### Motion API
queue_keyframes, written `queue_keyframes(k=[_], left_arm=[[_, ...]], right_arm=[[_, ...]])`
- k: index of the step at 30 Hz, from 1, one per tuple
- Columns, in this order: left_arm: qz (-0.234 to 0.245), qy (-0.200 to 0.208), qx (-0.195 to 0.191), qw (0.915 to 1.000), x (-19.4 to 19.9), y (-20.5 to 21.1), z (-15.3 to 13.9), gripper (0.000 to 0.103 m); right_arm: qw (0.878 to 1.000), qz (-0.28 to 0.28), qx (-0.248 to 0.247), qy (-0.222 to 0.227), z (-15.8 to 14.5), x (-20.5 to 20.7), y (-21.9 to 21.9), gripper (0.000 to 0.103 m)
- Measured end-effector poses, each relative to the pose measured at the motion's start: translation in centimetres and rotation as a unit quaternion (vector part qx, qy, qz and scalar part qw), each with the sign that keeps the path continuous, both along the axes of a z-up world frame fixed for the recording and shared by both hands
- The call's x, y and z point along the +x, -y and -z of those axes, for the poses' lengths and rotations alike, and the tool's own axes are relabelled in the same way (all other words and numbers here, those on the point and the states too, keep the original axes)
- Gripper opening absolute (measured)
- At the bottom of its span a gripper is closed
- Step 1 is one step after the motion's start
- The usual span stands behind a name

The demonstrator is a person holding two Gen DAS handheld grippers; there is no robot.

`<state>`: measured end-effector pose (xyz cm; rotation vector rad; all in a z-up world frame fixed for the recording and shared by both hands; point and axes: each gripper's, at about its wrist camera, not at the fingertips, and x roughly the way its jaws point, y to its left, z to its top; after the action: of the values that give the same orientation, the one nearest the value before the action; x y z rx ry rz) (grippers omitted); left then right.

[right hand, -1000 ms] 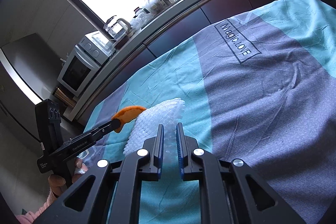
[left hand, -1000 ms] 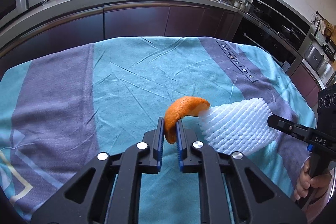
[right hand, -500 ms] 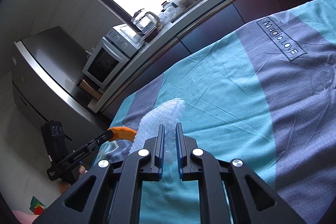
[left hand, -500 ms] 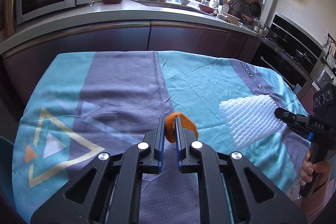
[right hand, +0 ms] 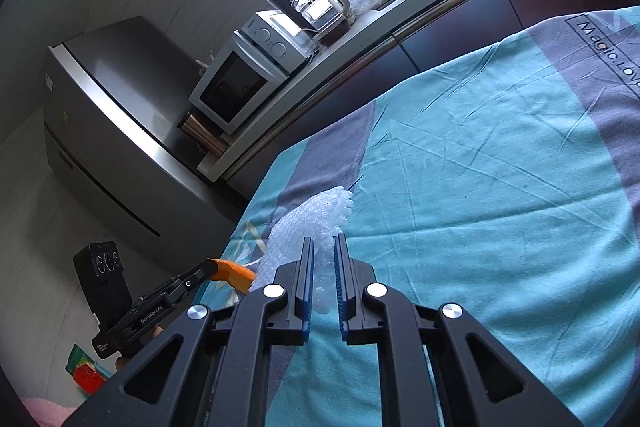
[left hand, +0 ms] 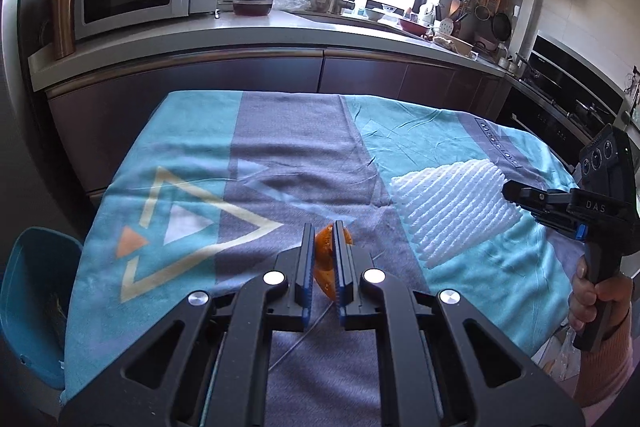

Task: Collect trash
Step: 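Lift and carry the orange peel and foam sleeve to the teal bin with both tools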

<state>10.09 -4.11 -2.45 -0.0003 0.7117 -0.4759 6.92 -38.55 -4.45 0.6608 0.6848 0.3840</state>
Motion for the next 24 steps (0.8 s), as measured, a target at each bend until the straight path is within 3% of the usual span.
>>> queue_keyframes(k=[9, 19, 24], left_arm=[[-0.014, -0.026, 0.001, 0.9996, 0.0, -2.6, 2.1, 0.011], [-0.004, -0.054, 0.012, 0.9985, 1.1, -2.6, 4.2, 0.03], [-0.008, -0.073, 0.004, 0.9973, 1.9, -2.7, 5.3, 0.03]], right_arm=[[0.999, -0.044, -0.005, -0.02, 1.1, 1.3, -3.7, 0.009], [0.997, -0.062, -0.019, -0.034, 1.8, 2.2, -5.8, 0.009], [0.997, -0.062, -0.021, -0.039, 2.0, 2.4, -6.0, 0.009]])
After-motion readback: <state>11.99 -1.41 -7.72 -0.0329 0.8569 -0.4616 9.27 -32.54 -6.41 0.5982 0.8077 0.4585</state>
